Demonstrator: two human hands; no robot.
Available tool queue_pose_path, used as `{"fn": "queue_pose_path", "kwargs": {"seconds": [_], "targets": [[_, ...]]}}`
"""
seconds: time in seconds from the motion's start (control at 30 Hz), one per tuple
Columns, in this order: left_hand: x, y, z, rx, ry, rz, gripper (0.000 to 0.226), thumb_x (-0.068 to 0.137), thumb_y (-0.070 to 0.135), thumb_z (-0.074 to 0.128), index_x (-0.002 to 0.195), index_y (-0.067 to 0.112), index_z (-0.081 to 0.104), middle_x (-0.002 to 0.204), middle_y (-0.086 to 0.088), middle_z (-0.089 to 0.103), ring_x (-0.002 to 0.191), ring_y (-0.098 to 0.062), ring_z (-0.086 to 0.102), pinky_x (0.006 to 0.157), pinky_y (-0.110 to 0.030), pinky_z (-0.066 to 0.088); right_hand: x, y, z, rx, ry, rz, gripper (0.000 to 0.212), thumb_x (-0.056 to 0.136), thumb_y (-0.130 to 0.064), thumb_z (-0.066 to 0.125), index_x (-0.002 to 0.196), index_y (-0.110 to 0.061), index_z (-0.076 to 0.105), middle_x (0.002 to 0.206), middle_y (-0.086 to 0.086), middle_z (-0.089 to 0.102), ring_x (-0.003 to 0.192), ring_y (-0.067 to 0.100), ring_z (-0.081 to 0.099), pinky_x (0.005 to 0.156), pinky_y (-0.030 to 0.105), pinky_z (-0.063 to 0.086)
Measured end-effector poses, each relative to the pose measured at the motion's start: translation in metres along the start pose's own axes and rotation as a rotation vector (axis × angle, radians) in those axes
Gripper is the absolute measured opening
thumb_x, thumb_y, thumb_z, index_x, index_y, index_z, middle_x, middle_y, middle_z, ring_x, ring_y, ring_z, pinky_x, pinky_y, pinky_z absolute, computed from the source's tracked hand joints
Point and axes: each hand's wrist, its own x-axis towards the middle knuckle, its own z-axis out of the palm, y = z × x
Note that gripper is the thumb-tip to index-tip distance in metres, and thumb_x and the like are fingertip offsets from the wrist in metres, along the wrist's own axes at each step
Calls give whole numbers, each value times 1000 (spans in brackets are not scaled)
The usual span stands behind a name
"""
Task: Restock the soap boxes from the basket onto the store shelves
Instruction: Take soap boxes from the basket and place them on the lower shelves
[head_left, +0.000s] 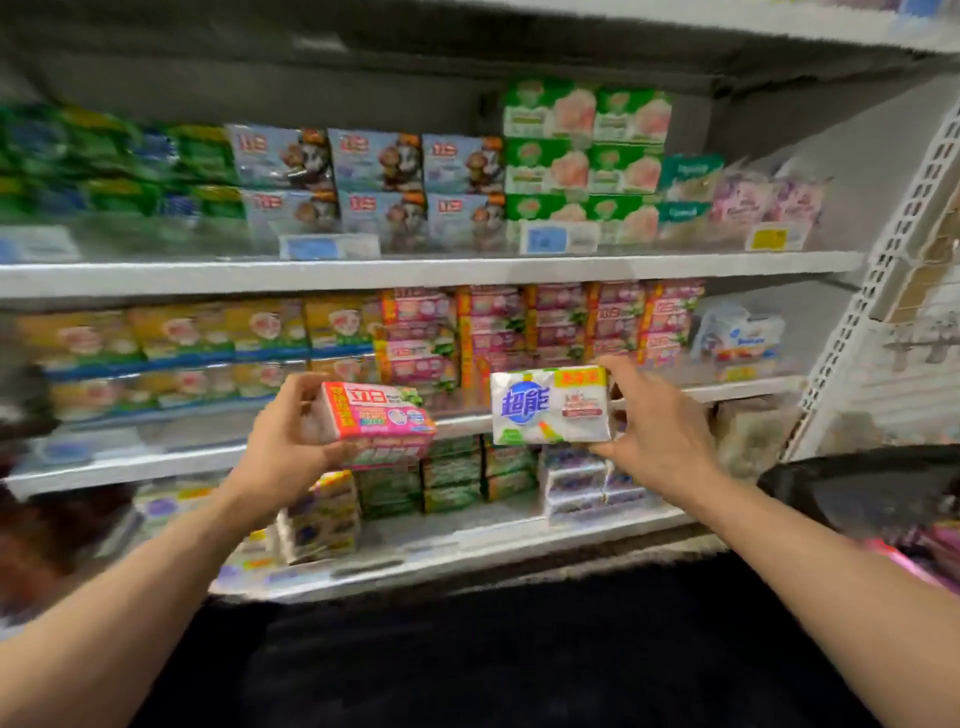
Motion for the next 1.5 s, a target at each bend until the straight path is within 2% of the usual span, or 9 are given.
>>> {"fn": "queue_pose_path", "kwargs": {"seconds": [0.17,0.3,0.4,0.5,0.83,0.93,1.07,1.23,1.5], "targets": [[-24,-34,-77,7,138,-167,60,70,-6,79,117,13,47,101,5,58,85,-3,55,58,-15,48,19,-77,59,81,-103,-121,71,69,-31,80,129,-23,43,107,8,60,96,31,59,64,36,43],[-47,-57,-136,46,221,-267,56,73,-2,79,115,17,47,97,4,58,82,-9,58,46,-14,47,22,-141,104,160,-191,-183,63,75,-33,76,127,-24,42,109,4,59,98,26,58,62,32,39],[-70,-81,-178,109,243,-354,59,71,1,81,115,20,48,100,2,61,90,-17,61,65,-33,55,17,-187,138,194,-245,-213,60,76,-34,75,125,-24,42,113,2,60,99,24,59,63,29,38],[-94,-106,-211,177,274,-436,61,67,4,86,114,17,50,98,2,62,86,-11,60,77,-38,54,11,-230,172,216,-297,-232,59,78,-36,73,127,-23,42,114,3,59,102,23,59,67,30,41],[-124,-185,-246,150,238,-565,59,70,-1,82,115,11,47,94,4,57,79,-5,57,53,-14,47,23,-335,267,103,-312,-320,61,75,-21,73,127,-16,40,117,6,54,102,27,56,69,37,46],[-117,-198,-246,135,213,-595,61,71,5,83,116,16,44,98,5,54,87,-9,58,57,-17,48,35,-346,285,5,-257,-351,76,74,-15,75,139,-12,36,126,6,53,104,26,58,66,36,47],[-103,-208,-248,108,192,-641,62,72,9,83,117,19,42,104,1,55,92,-12,58,62,-20,51,40,-344,307,-53,-187,-441,92,44,-8,90,127,-2,51,115,12,65,81,24,66,43,31,47],[-82,-220,-249,85,177,-693,59,74,7,81,116,17,41,98,6,53,86,-10,57,59,-20,50,37,-344,334,10,-222,-458,91,44,-9,91,125,2,50,125,20,60,89,28,68,50,34,55],[-63,-248,-272,85,245,-799,58,72,9,83,112,16,42,104,-4,58,93,-19,62,74,-36,57,34,-387,374,170,-191,-551,83,50,-9,85,122,-1,45,120,19,63,90,28,69,52,32,57]]}}
